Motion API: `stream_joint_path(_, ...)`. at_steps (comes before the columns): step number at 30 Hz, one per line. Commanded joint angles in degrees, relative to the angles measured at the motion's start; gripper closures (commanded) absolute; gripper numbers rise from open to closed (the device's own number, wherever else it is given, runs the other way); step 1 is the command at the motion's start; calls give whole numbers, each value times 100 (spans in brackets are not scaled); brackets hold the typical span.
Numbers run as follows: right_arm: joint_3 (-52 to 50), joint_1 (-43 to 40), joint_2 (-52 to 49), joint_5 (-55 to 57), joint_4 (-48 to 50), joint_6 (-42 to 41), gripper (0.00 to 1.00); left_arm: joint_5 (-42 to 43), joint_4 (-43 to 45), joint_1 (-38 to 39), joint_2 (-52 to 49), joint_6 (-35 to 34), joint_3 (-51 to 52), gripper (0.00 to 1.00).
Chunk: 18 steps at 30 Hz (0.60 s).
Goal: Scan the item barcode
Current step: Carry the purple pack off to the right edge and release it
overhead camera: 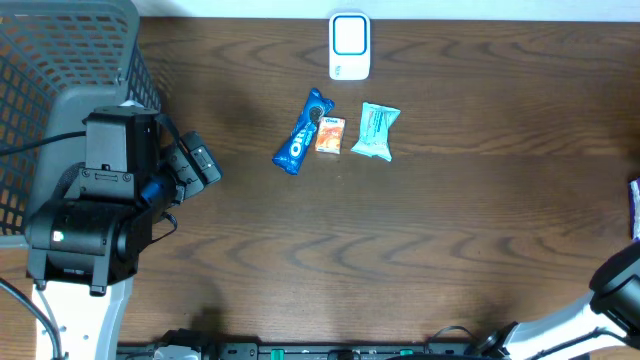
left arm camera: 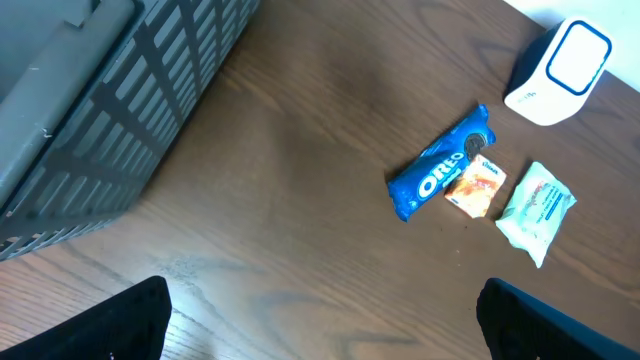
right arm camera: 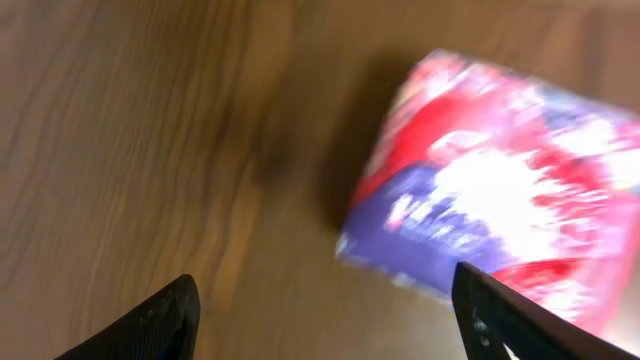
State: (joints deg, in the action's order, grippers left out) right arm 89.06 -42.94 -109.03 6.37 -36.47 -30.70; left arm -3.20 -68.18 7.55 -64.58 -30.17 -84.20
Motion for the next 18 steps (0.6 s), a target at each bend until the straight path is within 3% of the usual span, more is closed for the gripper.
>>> stream_joint_path(1, -68, 140, -101, -308, -214, 229, 24, -70, -17, -26, -15, 13, -42, 2)
stream_joint_path(3, -68, 153, -101, -46, -374, 227, 25, -70, -17, -26, -15, 13, -42, 2)
stream_joint_path(5, -68, 127, -101, 184, -544, 227, 34, -68, -17, -26, -15, 13, -42, 2)
stream_joint_path(6, -68, 94, -98, 240, -605, 227, 43, -70, -17, -26, -15, 13, -42, 2)
stream_joint_path(9, -68, -22, -11, 260, -813, 227, 88, -70, -17, -26, -15, 13, -42, 2)
stream_joint_path(10, -68, -79, 83, 319, -872, 210, 94, -70, -17, -26, -15, 13, -42, 2)
stream_joint_path(18, -68, -326, 640, 1541, -1593, -691, 99, -70, -17, -26, -15, 15, -42, 2)
